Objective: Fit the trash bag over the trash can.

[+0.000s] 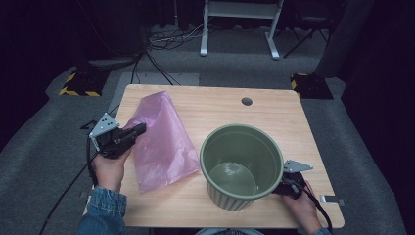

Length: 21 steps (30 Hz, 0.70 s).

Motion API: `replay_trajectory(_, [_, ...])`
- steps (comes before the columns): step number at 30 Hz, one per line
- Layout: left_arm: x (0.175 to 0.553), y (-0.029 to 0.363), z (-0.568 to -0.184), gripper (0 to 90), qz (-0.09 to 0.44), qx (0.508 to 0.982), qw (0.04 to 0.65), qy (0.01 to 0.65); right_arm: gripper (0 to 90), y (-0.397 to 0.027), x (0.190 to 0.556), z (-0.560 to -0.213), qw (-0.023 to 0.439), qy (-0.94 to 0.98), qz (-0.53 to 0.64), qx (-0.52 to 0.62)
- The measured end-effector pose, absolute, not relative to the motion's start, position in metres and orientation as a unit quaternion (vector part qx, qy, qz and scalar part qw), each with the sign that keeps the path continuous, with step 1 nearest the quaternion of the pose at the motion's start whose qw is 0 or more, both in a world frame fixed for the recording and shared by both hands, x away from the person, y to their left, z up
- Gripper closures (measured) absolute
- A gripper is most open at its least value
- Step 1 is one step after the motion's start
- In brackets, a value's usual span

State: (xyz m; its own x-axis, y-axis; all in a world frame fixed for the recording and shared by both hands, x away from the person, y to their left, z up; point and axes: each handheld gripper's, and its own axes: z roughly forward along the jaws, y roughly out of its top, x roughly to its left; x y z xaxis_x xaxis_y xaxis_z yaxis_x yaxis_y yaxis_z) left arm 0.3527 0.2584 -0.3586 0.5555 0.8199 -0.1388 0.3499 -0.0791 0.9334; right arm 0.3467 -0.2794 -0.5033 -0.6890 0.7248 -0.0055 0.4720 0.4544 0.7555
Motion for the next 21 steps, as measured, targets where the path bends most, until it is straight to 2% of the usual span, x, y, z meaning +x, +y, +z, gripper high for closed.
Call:
replay_trajectory(10, [0.339, 0.265, -0.329, 89.3, 0.244, 0.698, 0.539, 0.403, 36.1, -0.260, 0.347, -0.503, 0.159, 0.842, 0.385, 0.343])
replay_trajectory(21, [0.331, 0.266, -0.289, 89.3, 0.266, 0.699, 0.544, 0.381, 36.0, -0.258, 0.347, -0.503, 0.159, 0.842, 0.385, 0.342])
